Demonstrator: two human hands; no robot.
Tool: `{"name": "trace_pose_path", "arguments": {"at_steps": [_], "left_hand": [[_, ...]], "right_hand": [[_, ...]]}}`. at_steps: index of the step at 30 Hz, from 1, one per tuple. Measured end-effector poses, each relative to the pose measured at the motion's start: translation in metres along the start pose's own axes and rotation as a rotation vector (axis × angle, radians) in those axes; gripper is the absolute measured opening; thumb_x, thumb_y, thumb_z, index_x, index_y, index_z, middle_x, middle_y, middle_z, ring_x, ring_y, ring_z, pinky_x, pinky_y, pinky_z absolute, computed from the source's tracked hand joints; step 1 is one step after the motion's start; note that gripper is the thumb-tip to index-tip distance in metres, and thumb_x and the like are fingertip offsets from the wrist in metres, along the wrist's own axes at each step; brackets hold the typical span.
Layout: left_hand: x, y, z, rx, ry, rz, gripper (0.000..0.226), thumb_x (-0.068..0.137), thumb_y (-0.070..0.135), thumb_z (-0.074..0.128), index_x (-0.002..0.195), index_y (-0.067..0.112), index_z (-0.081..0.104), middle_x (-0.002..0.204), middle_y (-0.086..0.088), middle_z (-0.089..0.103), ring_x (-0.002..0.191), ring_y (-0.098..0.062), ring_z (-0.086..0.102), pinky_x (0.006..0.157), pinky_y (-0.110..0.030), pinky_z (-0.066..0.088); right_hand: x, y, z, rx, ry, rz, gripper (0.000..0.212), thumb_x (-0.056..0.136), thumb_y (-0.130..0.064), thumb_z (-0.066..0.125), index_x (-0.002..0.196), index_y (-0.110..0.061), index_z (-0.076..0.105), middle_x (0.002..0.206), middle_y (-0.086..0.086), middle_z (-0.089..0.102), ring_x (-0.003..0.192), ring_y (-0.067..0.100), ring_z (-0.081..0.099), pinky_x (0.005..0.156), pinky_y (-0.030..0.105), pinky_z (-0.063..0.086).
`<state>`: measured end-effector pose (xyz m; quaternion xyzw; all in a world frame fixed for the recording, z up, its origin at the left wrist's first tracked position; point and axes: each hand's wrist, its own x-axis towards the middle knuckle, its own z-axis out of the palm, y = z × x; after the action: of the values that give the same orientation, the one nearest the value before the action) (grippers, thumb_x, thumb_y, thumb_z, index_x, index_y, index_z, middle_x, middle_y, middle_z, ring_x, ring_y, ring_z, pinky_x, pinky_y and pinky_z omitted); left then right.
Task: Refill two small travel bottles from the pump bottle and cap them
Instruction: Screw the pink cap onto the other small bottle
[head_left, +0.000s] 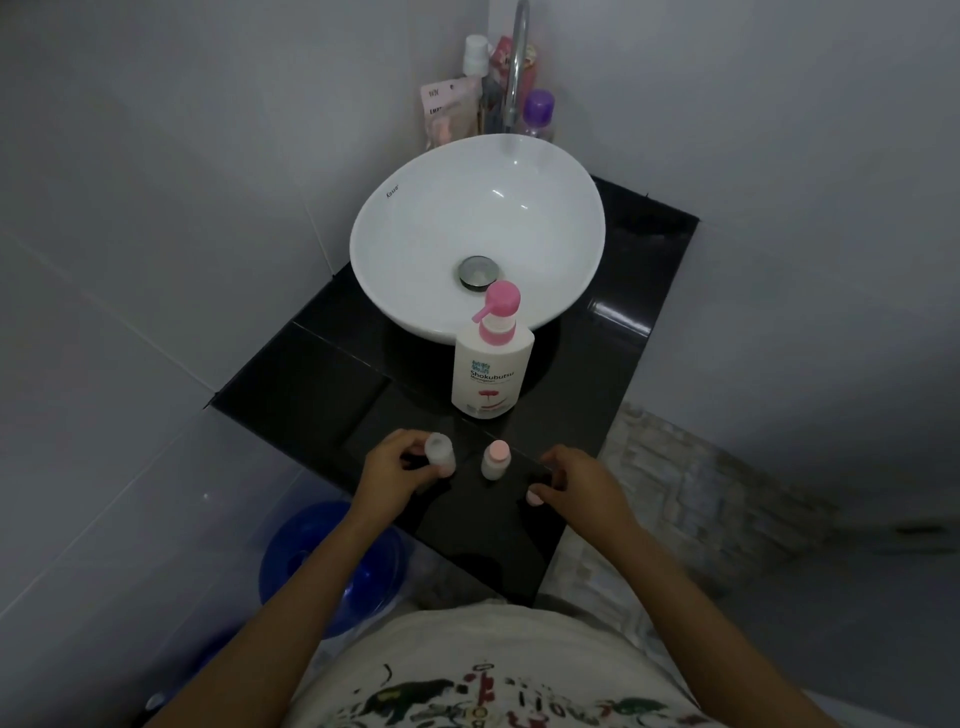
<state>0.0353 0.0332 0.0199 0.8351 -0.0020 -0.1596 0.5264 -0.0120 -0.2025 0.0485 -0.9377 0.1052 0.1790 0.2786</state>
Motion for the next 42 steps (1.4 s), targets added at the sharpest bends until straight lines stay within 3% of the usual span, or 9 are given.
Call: {"name": "trace_pose_path", "arguments": {"at_steps": [9, 13, 16, 19, 22, 25, 28, 34, 42], "left_hand": [[-0.021, 0.035, -0.022, -0.275, 0.027, -0.027, 0.035, 0.080, 0.007, 0.068, 0.114, 0.012, 0.061, 0.105, 0.005, 0.067, 0.096, -0.004, 0.064, 0.089, -0.024, 0.052], [-0.033, 0.048, -0.027, -0.316, 0.041, 0.002, 0.039, 0.083, 0.006, 0.064, 0.121, 0.012, 0.057, 0.108, 0.003, 0.067, 0.093, 0.002, 0.065, 0.079, -0.011, 0.052], [-0.040, 0.056, -0.030, -0.329, 0.041, 0.007, 0.041, 0.084, 0.008, 0.062, 0.124, 0.015, 0.056, 0.111, 0.004, 0.066, 0.100, -0.002, 0.065, 0.083, -0.014, 0.053], [-0.046, 0.068, -0.032, -0.365, 0.063, 0.026, 0.039, 0.083, 0.005, 0.063, 0.120, 0.015, 0.055, 0.109, 0.003, 0.066, 0.098, -0.004, 0.065, 0.081, -0.017, 0.054], [-0.050, 0.081, -0.032, -0.415, 0.078, 0.055, 0.032, 0.080, 0.003, 0.065, 0.106, 0.019, 0.058, 0.103, 0.005, 0.067, 0.090, 0.000, 0.065, 0.077, -0.018, 0.054], [-0.055, 0.093, -0.031, -0.400, 0.018, 0.079, 0.030, 0.080, 0.010, 0.065, 0.106, 0.024, 0.060, 0.100, 0.010, 0.068, 0.093, 0.001, 0.064, 0.080, -0.019, 0.054], [-0.058, 0.104, -0.027, -0.383, -0.070, 0.102, 0.031, 0.077, 0.027, 0.062, 0.108, 0.032, 0.061, 0.101, 0.021, 0.069, 0.098, 0.001, 0.063, 0.081, -0.015, 0.052], [-0.063, 0.123, -0.021, -0.342, -0.166, 0.161, 0.039, 0.078, 0.028, 0.060, 0.116, 0.020, 0.063, 0.110, 0.005, 0.069, 0.102, -0.007, 0.065, 0.083, -0.020, 0.054], [-0.067, 0.133, -0.021, -0.256, -0.219, 0.190, 0.034, 0.075, 0.033, 0.059, 0.108, 0.025, 0.064, 0.106, 0.008, 0.068, 0.100, -0.003, 0.063, 0.079, -0.014, 0.051]], "right_hand": [[0.007, 0.008, 0.017, -0.164, -0.110, -0.014, 0.033, 0.084, -0.034, 0.066, 0.110, -0.016, 0.057, 0.112, 0.006, 0.058, 0.095, 0.022, 0.058, 0.071, 0.027, 0.041], [0.012, 0.008, 0.021, -0.163, -0.143, 0.005, 0.019, 0.086, -0.029, 0.062, 0.097, -0.014, 0.060, 0.105, 0.008, 0.059, 0.089, 0.021, 0.058, 0.070, 0.029, 0.044], [0.013, 0.005, 0.021, -0.143, -0.146, 0.019, 0.012, 0.088, -0.023, 0.056, 0.089, -0.012, 0.060, 0.094, 0.008, 0.059, 0.082, 0.020, 0.057, 0.068, 0.030, 0.046], [0.007, 0.000, 0.007, 0.030, -0.039, 0.049, 0.010, 0.090, -0.020, 0.056, 0.089, -0.012, 0.062, 0.088, 0.008, 0.063, 0.077, 0.020, 0.060, 0.066, 0.031, 0.050], [-0.009, -0.016, -0.024, 0.400, 0.072, 0.069, 0.013, 0.087, -0.023, 0.065, 0.097, -0.014, 0.065, 0.088, 0.003, 0.066, 0.078, 0.016, 0.064, 0.062, 0.020, 0.048], [-0.031, -0.042, -0.064, 0.716, 0.133, -0.047, 0.010, 0.085, -0.016, 0.067, 0.095, -0.017, 0.068, 0.087, 0.005, 0.071, 0.070, 0.013, 0.066, 0.053, 0.012, 0.047], [-0.047, -0.062, -0.094, 0.812, 0.137, -0.201, 0.019, 0.085, -0.009, 0.066, 0.102, -0.014, 0.069, 0.089, 0.006, 0.073, 0.066, 0.008, 0.065, 0.053, 0.017, 0.047], [-0.061, -0.074, -0.105, 0.776, 0.139, -0.354, 0.027, 0.085, -0.005, 0.064, 0.112, -0.006, 0.067, 0.098, 0.012, 0.070, 0.075, 0.008, 0.064, 0.061, 0.011, 0.047], [-0.066, -0.061, -0.111, 0.571, 0.080, -0.480, 0.027, 0.084, -0.004, 0.065, 0.110, -0.011, 0.069, 0.102, 0.000, 0.067, 0.094, 0.007, 0.064, 0.081, 0.015, 0.050]]}}
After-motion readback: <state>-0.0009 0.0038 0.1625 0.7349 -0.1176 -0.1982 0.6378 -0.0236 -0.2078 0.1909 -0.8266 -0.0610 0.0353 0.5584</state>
